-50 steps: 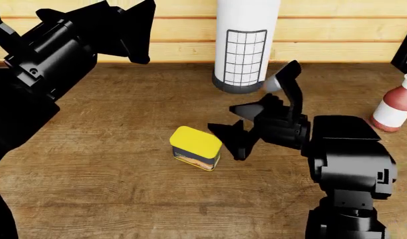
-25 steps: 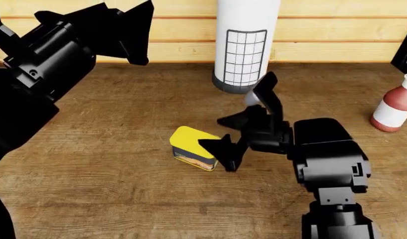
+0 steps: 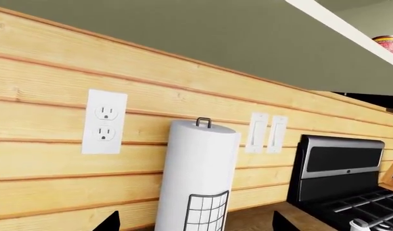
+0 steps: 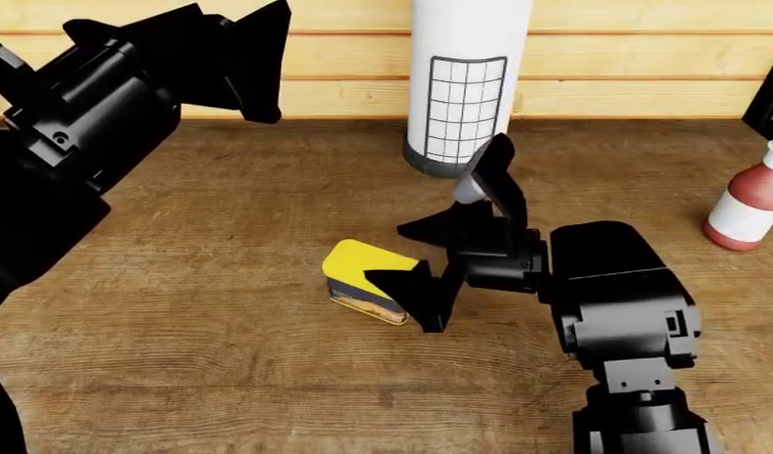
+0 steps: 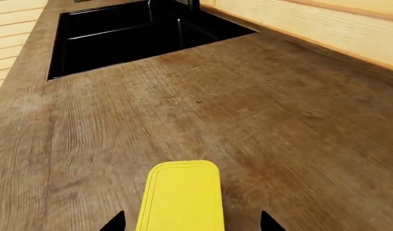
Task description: Pick the cans from the counter and place them in their designated side in the cabinet.
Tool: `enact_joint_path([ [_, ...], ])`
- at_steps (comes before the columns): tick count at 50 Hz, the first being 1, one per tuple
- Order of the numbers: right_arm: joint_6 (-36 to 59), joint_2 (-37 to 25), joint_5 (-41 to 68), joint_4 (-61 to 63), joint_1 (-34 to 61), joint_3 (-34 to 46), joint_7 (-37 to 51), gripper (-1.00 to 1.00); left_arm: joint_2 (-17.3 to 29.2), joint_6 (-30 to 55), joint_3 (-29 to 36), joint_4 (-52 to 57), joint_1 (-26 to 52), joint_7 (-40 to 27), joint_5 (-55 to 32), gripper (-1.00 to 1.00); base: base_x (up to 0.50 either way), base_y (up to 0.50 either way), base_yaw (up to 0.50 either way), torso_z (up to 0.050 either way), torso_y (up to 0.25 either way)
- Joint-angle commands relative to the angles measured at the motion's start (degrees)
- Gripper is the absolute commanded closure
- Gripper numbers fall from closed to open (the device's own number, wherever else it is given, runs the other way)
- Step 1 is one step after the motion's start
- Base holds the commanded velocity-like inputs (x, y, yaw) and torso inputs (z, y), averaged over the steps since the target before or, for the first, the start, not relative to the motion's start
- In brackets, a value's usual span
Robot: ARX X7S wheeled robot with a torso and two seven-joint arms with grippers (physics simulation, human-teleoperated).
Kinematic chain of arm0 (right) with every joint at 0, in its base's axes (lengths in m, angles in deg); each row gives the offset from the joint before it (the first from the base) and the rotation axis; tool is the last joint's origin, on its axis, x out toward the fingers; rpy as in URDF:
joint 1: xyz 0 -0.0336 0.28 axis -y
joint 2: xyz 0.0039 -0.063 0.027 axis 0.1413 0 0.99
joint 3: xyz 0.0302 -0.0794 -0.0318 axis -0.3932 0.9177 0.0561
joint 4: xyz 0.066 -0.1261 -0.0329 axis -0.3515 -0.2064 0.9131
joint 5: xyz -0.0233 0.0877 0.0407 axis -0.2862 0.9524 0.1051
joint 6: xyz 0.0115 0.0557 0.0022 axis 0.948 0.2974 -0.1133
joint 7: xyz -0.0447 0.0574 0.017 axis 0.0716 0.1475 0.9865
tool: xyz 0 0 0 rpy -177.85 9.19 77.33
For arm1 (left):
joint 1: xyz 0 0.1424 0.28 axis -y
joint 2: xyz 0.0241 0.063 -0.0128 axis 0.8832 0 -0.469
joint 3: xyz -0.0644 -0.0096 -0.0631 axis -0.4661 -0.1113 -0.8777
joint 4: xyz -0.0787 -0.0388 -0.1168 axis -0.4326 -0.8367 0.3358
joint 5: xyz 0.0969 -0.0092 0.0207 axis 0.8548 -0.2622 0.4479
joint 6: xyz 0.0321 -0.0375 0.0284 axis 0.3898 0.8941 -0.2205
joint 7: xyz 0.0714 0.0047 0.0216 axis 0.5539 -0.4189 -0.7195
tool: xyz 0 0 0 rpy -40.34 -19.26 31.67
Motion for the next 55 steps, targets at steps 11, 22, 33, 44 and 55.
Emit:
enact_joint_path([
  [11,1.58,-2.37,-0.35,1.68,-2.21,4.12,0.00,-1.00,0.03,-0.82,0.46,-0.23,-0.34,0.41,0.31,-1.00,0.00,0.00,0.00,0.000,0.000],
  [22,3.55,-5.00,0.20,6.19,-5.08,8.07,-3.04,-1.00,0.11,-1.17,0.64,-0.33,-0.72,0.48,0.41,-1.00,0.00,0.00,0.00,0.000,0.000],
  [33,1.49,-5.75,-0.32,4.25,-5.19,9.35,-1.79,-1.00,0.15,-1.33,0.89,-0.36,-0.82,0.32,0.31,-1.00,0.00,0.00,0.00,0.000,0.000],
  [44,-3.06,-5.50,-1.14,0.84,-4.45,9.29,1.41,1.00,0.27,-1.28,1.13,-0.41,-0.39,0.08,-0.05,-1.00,0.00,0.00,0.00,0.000,0.000],
  [55,-3.56,-4.61,-0.23,1.22,-2.15,7.55,2.86,1.00,0.32,-1.70,1.37,-0.51,-0.32,0.45,0.15,-1.00,0.00,0.00,0.00,0.000,0.000],
])
